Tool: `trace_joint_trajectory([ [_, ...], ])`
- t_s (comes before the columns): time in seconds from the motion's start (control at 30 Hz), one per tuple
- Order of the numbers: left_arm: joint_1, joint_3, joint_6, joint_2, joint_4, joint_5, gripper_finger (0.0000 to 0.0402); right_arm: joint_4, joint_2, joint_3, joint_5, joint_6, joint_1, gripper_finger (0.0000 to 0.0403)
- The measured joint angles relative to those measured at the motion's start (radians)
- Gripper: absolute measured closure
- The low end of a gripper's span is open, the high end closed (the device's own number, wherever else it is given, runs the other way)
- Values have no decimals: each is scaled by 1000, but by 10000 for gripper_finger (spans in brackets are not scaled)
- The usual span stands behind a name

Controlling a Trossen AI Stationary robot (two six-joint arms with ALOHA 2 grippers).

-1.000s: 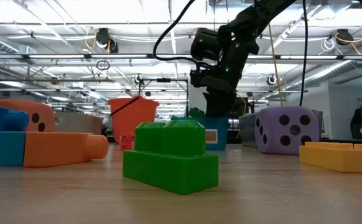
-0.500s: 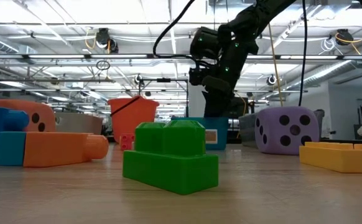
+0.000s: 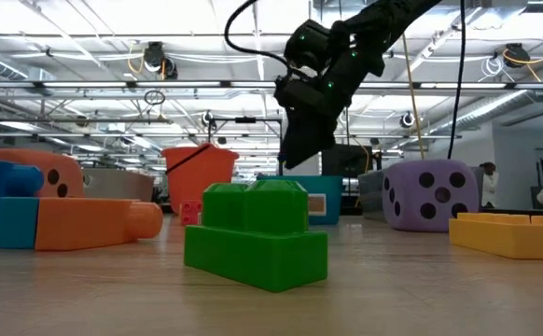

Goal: Pick & Place Toys
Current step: Put the green game piece into the blue bin

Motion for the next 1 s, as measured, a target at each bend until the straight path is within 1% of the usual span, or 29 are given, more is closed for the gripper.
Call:
trace_joint_trajectory([
  [0.07,-3,-23,-11,-27,11,6,151,40,-23,-3,-7,14,2,206],
  [0.13,-9,-49,-11,-53,20,13,151,132,-43,1,-9,29,4,206],
  [0.2,-18,-79,-11,-73,29,13,151,175,-68,0,-10,47,5,206],
  [0.27,-24,-109,-17,-90,45,13,151,257,-79,0,-17,66,7,207],
  [0.4,-34,-151,-10,-109,71,14,151,332,-120,0,-28,101,12,207],
  [0.63,-34,-151,10,-111,67,13,151,306,-165,-1,-28,106,21,207],
  [1.0,-33,-151,10,-102,57,14,151,314,-165,0,-28,123,36,207],
])
